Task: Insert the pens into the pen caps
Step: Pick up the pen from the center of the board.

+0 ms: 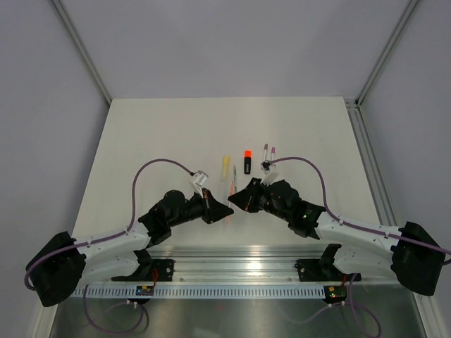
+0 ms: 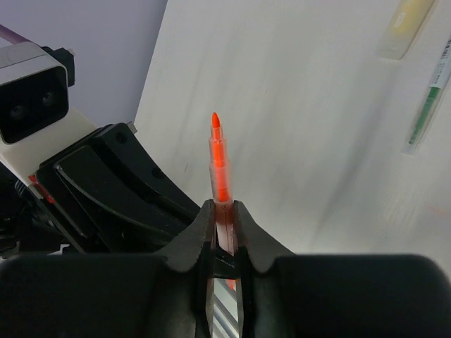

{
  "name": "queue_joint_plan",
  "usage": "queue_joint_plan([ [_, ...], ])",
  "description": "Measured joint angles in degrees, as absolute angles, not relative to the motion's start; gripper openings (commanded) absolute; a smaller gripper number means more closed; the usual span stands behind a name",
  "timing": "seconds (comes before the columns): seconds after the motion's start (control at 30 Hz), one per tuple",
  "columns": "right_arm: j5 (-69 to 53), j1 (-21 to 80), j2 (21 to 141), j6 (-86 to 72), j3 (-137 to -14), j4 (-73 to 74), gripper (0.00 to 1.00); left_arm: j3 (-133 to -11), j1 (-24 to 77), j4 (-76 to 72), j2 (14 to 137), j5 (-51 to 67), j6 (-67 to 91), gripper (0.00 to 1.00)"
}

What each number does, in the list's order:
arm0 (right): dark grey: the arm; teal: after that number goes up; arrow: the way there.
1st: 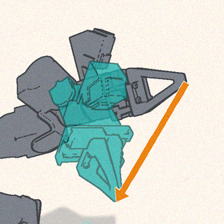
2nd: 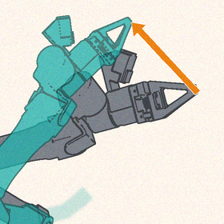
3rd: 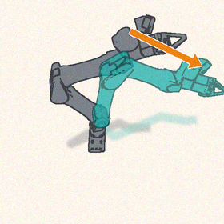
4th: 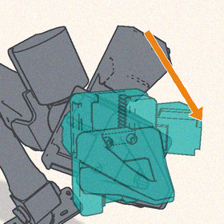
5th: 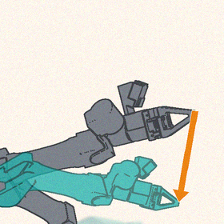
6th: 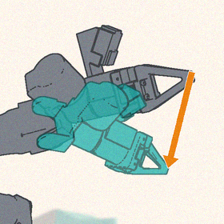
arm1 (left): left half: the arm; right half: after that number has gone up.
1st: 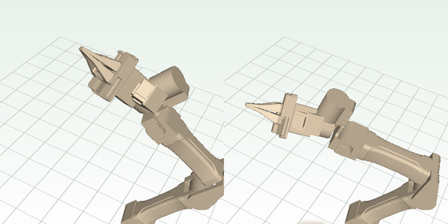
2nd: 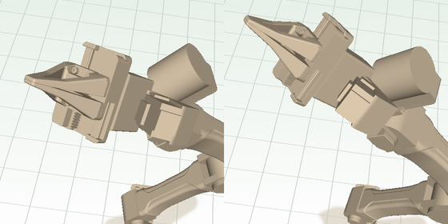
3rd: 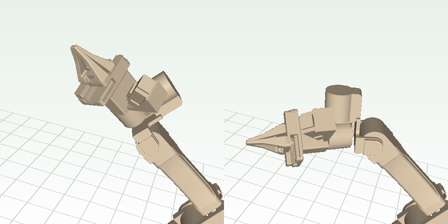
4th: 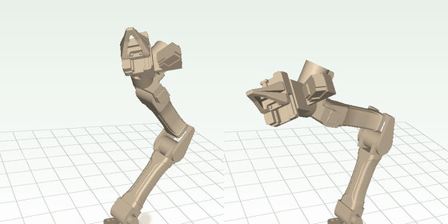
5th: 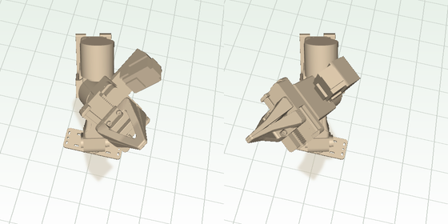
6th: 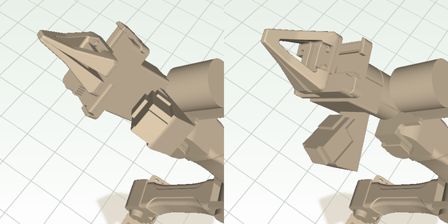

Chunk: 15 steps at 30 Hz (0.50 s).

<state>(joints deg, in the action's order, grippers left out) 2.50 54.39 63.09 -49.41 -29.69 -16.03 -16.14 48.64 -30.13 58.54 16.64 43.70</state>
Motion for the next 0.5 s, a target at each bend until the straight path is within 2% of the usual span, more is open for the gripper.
queue_joint_plan([
  [0.03, 2.39, 54.54, 63.09, -49.43, -29.98, -16.01, 0.31, -16.14, 48.73, -29.21, 57.52, 16.36, 43.27, 0.00],
  [0.07, 2.37, 54.72, 63.09, -49.25, -30.48, -15.55, 0.47, -16.14, 48.75, -28.60, 56.49, 16.10, 42.78, 0.00],
  [0.1, 2.35, 54.81, 63.07, -49.17, -31.00, -14.94, 0.56, -16.14, 48.77, -27.99, 55.27, 15.73, 42.17, 0.00],
  [0.17, 2.63, 54.85, 62.70, -48.10, -32.18, -12.29, 0.69, -16.14, 48.82, -26.74, 52.47, 15.00, 41.04, 0.00],
  [0.2, 2.96, 54.85, 62.22, -47.51, -32.71, -10.52, 0.68, -16.16, 48.84, -25.85, 50.96, 14.61, 40.25, 0.00],
  [0.27, 3.62, 54.87, 60.66, -46.57, -33.93, -6.35, 0.64, -16.16, 48.86, -23.40, 48.38, 14.15, 38.79, 0.00],
  [0.3, 3.79, 54.72, 59.59, -46.11, -34.85, -3.88, 0.57, -16.16, 49.12, -21.80, 47.00, 13.58, 37.71, 0.00],
  [0.4, 5.39, 50.61, 56.16, -44.73, -36.34, 3.11, 0.27, -16.16, 49.17, -16.27, 42.11, 11.16, 34.65, 0.00],
  [0.5, 5.52, 42.70, 54.50, -44.36, -36.03, 8.71, 0.11, -16.29, 49.15, -12.49, 38.57, 8.95, 32.01, 0.00],
])
